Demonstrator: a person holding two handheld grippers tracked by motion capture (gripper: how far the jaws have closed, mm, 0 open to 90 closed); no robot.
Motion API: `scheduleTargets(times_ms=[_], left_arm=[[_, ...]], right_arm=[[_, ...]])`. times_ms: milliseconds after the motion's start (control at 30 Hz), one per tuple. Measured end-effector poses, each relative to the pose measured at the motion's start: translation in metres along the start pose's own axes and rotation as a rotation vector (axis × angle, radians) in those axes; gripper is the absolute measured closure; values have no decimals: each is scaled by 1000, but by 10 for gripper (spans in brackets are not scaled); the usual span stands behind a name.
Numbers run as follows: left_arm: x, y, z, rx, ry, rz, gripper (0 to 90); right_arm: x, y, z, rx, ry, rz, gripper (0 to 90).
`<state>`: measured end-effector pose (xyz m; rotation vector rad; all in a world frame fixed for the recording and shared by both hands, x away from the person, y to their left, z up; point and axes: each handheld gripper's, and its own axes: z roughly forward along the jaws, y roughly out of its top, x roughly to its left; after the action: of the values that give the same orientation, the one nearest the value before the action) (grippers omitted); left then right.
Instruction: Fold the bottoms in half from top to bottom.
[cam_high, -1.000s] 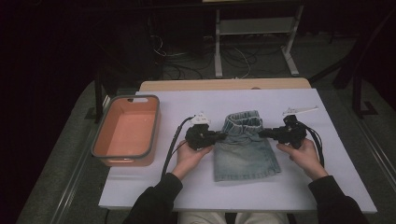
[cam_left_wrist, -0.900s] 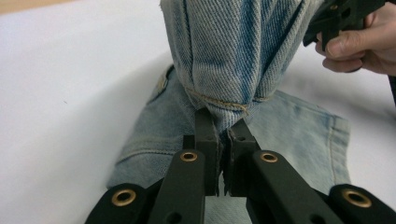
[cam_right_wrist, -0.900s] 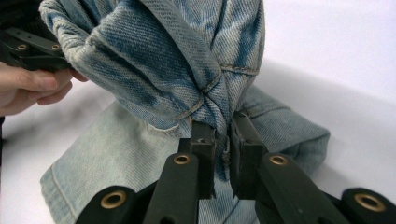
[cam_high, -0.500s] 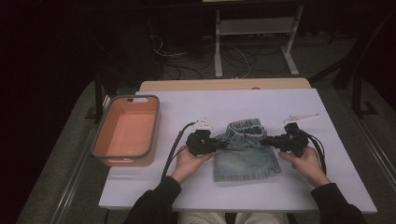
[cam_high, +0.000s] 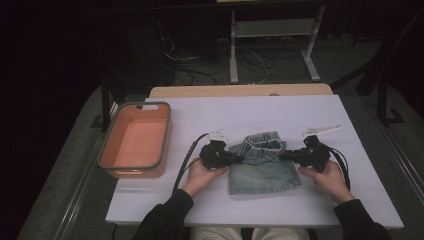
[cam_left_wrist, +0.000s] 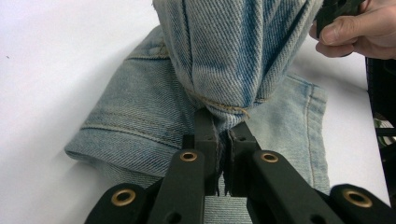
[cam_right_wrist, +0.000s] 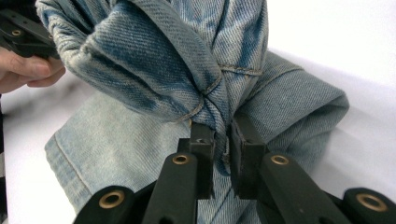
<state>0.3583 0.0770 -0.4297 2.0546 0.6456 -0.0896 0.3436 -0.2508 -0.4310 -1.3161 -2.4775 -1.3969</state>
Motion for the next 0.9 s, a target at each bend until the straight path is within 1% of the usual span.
scheduleTargets(times_ms=[67, 233, 400, 467, 533, 567, 667, 733, 833, 900], left_arm=[[-1, -1, 1, 6, -1, -4, 862], [-2, -2, 2, 3, 8, -5, 862], [-1, -1, 1, -4, 5, -21, 861], [0, -1, 1, -6, 4, -23, 861], [1, -1, 0, -10, 3, -26, 860], [1, -1, 0, -13, 4, -26, 860], [1, -1, 0, -19, 10, -16, 859], [2, 0, 0, -18, 8, -14, 858], [2, 0, 0, -18, 8, -9, 858], [1, 0, 0, -15, 10, 1, 857]], right_arm=[[0, -2, 1, 5, -3, -3, 803], [0, -4, 1, 7, -4, 10, 798], [0, -4, 0, 0, -2, 23, 771], [1, -3, -1, -8, -1, 29, 736], [3, -3, -4, -11, -10, 37, 680], [4, -2, -5, -12, -18, 36, 639], [8, -3, -10, -10, -41, 25, 560], [9, -4, -14, -14, -32, 30, 548], [10, -6, -21, -28, -18, 35, 491], [9, -7, -27, -41, 3, 50, 482]])
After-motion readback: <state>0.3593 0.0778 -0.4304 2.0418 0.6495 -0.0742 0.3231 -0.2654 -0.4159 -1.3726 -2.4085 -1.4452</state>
